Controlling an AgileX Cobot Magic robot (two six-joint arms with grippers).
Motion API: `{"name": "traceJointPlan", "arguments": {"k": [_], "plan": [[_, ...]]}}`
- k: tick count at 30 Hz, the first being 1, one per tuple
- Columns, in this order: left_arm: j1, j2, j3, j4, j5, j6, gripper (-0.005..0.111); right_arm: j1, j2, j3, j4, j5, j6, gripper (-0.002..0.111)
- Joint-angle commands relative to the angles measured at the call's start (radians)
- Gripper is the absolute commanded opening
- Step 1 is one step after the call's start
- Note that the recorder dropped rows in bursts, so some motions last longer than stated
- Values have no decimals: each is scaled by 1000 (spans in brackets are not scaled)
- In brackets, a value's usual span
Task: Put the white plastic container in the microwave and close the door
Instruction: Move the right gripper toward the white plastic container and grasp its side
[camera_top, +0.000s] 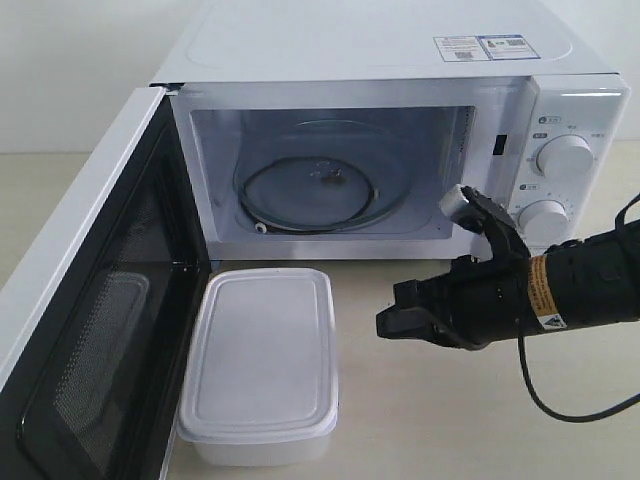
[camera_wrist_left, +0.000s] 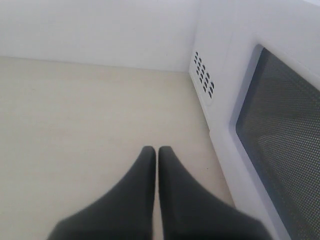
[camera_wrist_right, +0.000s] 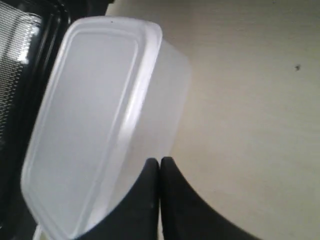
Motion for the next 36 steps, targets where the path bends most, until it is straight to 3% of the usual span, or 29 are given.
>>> {"name": "traceJointPlan", "arguments": {"k": [1,11,13,20,36], "plan": [[4,-3,4,-1,3,-5,4,-55,124,-22,7,-272,-37,0],[4,-3,4,-1,3,-5,4,-55,154,-23,18,-353,-56,1],[4,-3,4,-1,3,-5,4,-55,154,-23,18,-353,-53,8],[4,-3,4,-1,3,-5,4,-53,154,-23,18,-343,-7,45],[4,-3,4,-1,3,-5,4,70,154,-81,53,-154,116,46]]}}
